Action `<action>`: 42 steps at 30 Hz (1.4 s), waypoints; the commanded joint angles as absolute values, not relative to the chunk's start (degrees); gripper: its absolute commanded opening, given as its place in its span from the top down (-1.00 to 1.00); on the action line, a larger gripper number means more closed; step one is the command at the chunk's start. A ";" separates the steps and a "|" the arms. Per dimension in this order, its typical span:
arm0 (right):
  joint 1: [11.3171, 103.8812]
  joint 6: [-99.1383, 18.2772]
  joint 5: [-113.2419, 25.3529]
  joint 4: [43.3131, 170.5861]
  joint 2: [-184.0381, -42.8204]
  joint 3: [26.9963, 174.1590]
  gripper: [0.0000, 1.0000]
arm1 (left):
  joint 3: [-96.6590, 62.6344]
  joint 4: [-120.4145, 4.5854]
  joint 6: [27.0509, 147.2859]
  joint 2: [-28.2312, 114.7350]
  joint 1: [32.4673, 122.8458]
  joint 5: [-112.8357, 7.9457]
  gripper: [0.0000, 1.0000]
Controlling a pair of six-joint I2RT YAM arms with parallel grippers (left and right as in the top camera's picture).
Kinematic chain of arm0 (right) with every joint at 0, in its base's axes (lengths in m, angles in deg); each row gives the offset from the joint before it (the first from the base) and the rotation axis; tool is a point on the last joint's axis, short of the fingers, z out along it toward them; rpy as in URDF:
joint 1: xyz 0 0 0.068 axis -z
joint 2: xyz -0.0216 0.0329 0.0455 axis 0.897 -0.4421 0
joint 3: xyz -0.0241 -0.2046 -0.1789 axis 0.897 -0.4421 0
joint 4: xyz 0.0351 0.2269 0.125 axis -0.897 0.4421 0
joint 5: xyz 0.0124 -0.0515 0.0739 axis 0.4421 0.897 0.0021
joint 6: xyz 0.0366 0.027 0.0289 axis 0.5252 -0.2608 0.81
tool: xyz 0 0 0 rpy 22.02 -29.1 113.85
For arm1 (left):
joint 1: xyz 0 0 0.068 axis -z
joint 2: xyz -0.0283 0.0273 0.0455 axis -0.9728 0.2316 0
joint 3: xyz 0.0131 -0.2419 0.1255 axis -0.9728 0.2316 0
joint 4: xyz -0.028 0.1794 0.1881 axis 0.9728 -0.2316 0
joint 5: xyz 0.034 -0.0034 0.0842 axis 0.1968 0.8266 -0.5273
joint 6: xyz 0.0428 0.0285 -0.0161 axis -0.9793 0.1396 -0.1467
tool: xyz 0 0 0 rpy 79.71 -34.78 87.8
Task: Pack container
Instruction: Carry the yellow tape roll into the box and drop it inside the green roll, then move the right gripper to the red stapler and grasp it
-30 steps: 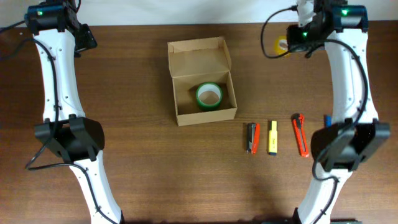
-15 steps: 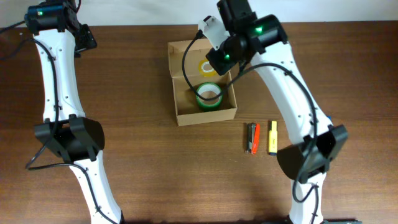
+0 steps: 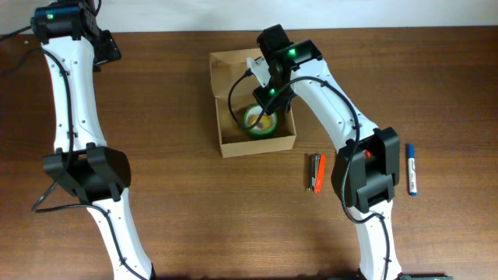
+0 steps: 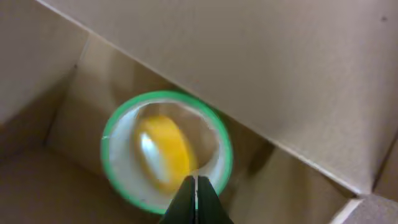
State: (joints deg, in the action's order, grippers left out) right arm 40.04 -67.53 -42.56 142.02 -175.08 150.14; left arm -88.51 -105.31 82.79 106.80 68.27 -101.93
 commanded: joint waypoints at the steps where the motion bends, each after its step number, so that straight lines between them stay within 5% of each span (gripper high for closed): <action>1: 39.77 -66.90 -43.17 141.43 -175.23 149.31 0.93 | -88.22 -105.36 81.89 104.99 68.07 -101.91 -0.99; 14: 41.06 -63.93 -37.94 140.73 -161.90 146.49 0.86 | -88.22 -105.36 81.89 104.99 68.07 -101.91 -0.99; 16: 44.04 -62.37 -33.49 139.81 -154.92 143.01 0.53 | -88.22 -105.36 81.89 104.99 68.07 -101.91 -0.99; 18: 50.22 -61.44 -31.67 137.80 -146.51 136.41 -0.04 | -88.22 -105.36 81.89 104.99 68.07 -101.91 -0.99; 24: 75.71 -61.39 -31.15 133.69 -131.23 117.16 -0.82 | -88.22 -105.36 81.89 104.99 68.07 -101.91 -0.99; 27: 88.01 -61.98 -34.86 128.66 -131.17 106.23 -0.78 | -88.22 -105.36 81.87 104.99 68.07 -101.91 -0.99; 32: 90.22 -61.96 -37.05 127.27 -131.21 99.71 -0.71 | -88.22 -105.36 81.89 104.99 68.07 -101.91 -0.99; 38: 84.97 -61.98 -39.04 129.34 -125.51 93.73 -0.72 | -88.22 -105.36 81.89 104.99 68.07 -101.91 -0.99; 42: 70.44 -48.85 -38.62 130.33 -120.15 87.61 -0.72 | -88.22 -105.36 81.87 104.99 68.07 -101.91 -0.99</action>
State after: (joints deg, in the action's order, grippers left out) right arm 73.54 -55.53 -38.45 129.80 -119.91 89.35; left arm -88.51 -105.29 82.79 106.80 68.27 -101.93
